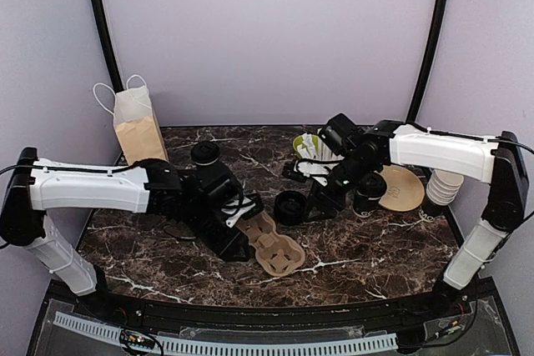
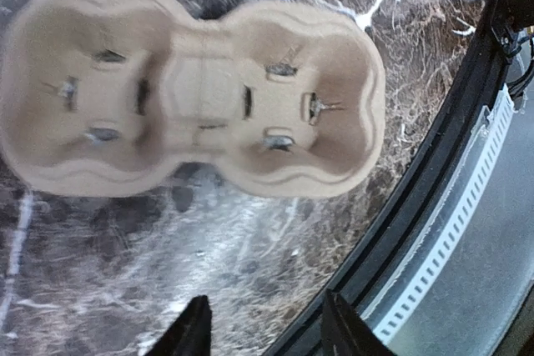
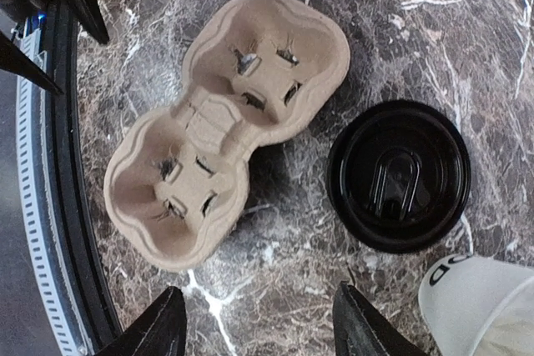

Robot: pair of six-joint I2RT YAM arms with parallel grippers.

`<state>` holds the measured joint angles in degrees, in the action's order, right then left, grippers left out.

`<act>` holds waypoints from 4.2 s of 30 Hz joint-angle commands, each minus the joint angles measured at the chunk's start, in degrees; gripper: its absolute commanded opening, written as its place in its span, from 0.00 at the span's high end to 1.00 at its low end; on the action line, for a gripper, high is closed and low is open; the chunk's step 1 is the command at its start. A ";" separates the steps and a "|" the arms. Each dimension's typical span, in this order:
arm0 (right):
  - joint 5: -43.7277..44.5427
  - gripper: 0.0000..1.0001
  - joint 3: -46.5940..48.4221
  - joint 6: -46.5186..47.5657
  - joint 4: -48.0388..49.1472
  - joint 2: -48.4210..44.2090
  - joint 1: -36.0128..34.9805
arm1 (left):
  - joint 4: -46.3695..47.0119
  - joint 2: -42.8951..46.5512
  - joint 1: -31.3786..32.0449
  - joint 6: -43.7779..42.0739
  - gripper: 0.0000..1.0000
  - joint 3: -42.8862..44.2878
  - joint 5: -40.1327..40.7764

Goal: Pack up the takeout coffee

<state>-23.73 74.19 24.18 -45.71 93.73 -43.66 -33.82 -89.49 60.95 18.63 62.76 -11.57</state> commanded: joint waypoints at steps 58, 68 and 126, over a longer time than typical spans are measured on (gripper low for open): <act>9.64 0.51 14.80 10.25 0.69 15.11 -12.11 | 5.35 24.69 -16.28 -1.04 0.21 -3.50 32.57; 9.63 0.48 15.93 9.78 0.60 18.54 -12.57 | 4.86 27.43 -16.55 -1.31 0.20 -4.88 34.16; 18.80 0.53 15.36 6.92 -1.40 23.07 -16.81 | 5.88 28.84 -18.62 -2.99 0.20 -6.79 33.12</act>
<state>-5.39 89.62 32.45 -47.16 116.14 -60.18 -27.92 -61.76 42.65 16.38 55.64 21.65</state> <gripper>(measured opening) 0.498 0.804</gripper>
